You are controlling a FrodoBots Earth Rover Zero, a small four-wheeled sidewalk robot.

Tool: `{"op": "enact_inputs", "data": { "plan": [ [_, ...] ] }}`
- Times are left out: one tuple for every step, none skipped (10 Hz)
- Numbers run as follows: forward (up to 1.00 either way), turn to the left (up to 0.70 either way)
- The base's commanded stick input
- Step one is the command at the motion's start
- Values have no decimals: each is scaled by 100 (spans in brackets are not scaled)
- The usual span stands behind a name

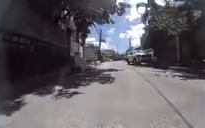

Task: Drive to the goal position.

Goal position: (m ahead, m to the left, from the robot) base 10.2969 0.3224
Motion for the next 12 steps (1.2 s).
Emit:
{"op": "enact_inputs", "data": {
  "plan": [
    [100, 0],
    [100, 0],
    [100, 1],
    [100, 3],
    [100, 6],
    [100, 7],
    [100, 5],
    [100, 0],
    [100, 0],
    [100, 0],
    [100, 0],
    [100, 0]
  ]
}}
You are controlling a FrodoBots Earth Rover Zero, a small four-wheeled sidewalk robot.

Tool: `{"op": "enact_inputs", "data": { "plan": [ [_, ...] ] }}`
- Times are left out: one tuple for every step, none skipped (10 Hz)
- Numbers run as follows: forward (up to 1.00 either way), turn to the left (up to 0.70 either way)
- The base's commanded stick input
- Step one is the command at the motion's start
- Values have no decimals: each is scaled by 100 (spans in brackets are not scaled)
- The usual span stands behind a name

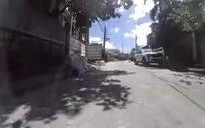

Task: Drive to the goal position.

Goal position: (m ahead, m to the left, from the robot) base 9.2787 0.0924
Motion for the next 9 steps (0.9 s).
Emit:
{"op": "enact_inputs", "data": {
  "plan": [
    [100, -6],
    [100, -12],
    [100, -18],
    [100, -24],
    [100, -30],
    [100, -36],
    [100, -40],
    [100, -40],
    [100, -40]
  ]
}}
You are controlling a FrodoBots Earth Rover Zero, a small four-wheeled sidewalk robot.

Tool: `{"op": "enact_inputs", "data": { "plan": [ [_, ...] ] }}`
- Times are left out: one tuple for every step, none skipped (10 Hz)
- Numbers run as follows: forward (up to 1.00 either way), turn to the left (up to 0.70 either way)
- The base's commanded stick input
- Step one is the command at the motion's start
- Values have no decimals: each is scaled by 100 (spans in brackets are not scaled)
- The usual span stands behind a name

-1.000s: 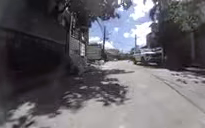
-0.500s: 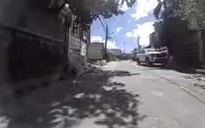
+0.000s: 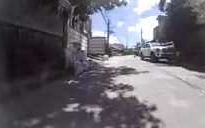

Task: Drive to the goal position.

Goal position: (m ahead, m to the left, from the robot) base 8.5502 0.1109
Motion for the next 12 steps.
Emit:
{"op": "enact_inputs", "data": {
  "plan": [
    [100, -30],
    [100, 0],
    [100, 7],
    [100, 14],
    [100, 21],
    [100, 8],
    [100, 6],
    [100, 5],
    [100, 3],
    [100, 2],
    [100, 0],
    [100, 0]
  ]
}}
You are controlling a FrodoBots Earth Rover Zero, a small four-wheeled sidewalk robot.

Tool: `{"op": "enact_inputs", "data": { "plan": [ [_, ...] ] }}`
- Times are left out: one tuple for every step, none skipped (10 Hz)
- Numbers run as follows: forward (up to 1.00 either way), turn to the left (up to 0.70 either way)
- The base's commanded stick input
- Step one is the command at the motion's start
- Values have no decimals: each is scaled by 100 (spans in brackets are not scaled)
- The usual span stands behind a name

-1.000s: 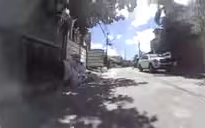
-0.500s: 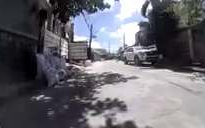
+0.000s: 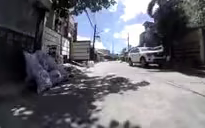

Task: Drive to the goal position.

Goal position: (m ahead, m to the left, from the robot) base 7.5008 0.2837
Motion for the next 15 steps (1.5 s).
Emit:
{"op": "enact_inputs", "data": {
  "plan": [
    [100, 0],
    [100, 4],
    [100, 10],
    [100, 0],
    [100, 9],
    [100, 10],
    [100, 7],
    [100, 5],
    [100, 3],
    [100, 2],
    [100, 0],
    [100, 2],
    [100, 3],
    [100, 5],
    [100, -9]
  ]
}}
